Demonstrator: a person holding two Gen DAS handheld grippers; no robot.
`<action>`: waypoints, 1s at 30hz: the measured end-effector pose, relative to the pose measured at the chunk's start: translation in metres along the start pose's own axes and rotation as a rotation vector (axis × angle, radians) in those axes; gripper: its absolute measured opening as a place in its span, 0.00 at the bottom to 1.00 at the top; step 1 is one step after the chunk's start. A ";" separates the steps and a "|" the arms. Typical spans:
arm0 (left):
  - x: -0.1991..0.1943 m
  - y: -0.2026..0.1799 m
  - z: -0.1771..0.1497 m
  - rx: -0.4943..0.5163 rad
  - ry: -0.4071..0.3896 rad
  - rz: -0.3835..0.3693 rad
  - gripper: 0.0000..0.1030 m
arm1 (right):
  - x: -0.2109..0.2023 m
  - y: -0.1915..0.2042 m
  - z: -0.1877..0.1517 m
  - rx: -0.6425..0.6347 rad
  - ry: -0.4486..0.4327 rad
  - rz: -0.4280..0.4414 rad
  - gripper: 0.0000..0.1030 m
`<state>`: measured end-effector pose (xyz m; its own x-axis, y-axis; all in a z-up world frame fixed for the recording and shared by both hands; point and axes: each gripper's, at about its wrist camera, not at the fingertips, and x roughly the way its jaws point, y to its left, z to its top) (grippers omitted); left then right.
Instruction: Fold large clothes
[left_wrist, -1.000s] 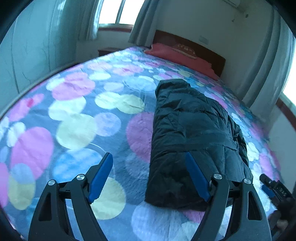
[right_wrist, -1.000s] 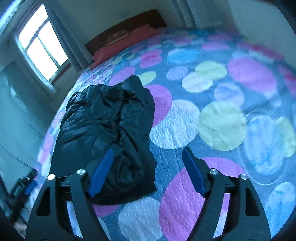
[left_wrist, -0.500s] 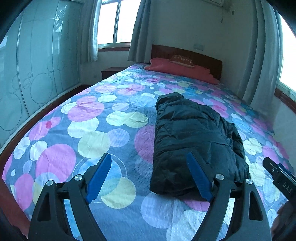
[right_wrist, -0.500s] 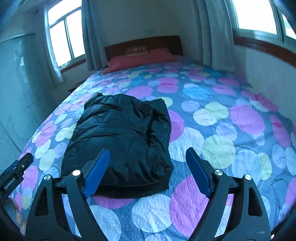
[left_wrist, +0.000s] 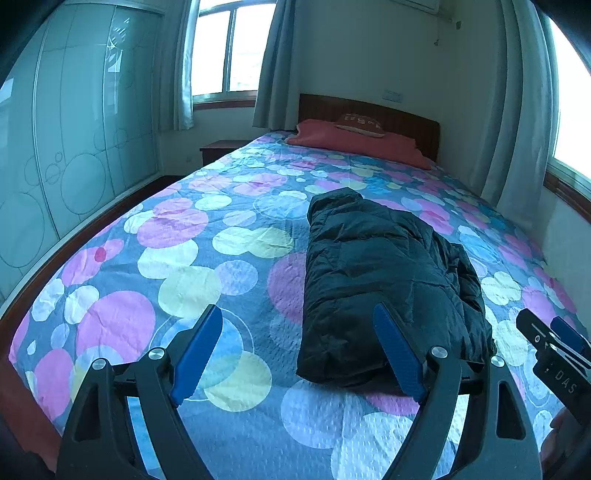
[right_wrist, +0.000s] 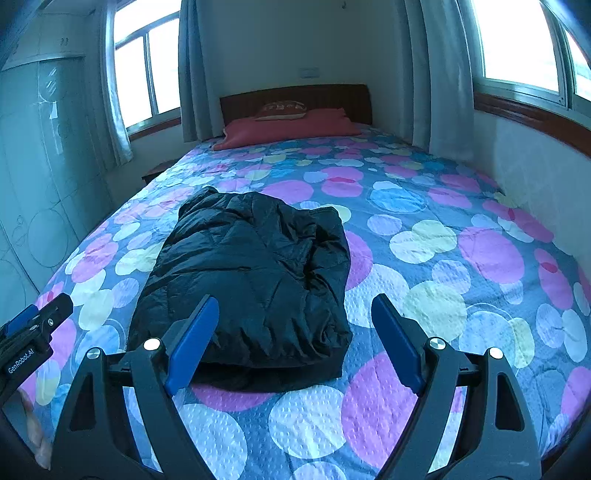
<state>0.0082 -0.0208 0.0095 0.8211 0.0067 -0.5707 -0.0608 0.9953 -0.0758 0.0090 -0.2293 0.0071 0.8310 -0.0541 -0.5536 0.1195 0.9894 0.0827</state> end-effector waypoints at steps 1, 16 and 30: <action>0.001 0.000 0.000 -0.001 -0.001 0.000 0.80 | 0.000 0.001 0.000 -0.001 -0.002 0.001 0.82; -0.003 -0.003 0.000 0.009 -0.002 -0.006 0.80 | -0.001 0.004 0.000 -0.009 -0.010 0.009 0.82; -0.003 -0.004 0.000 0.009 -0.001 -0.005 0.80 | -0.002 0.005 0.001 -0.011 -0.013 0.013 0.82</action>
<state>0.0060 -0.0253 0.0110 0.8219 0.0022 -0.5697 -0.0522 0.9961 -0.0714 0.0087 -0.2242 0.0096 0.8396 -0.0431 -0.5415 0.1027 0.9915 0.0804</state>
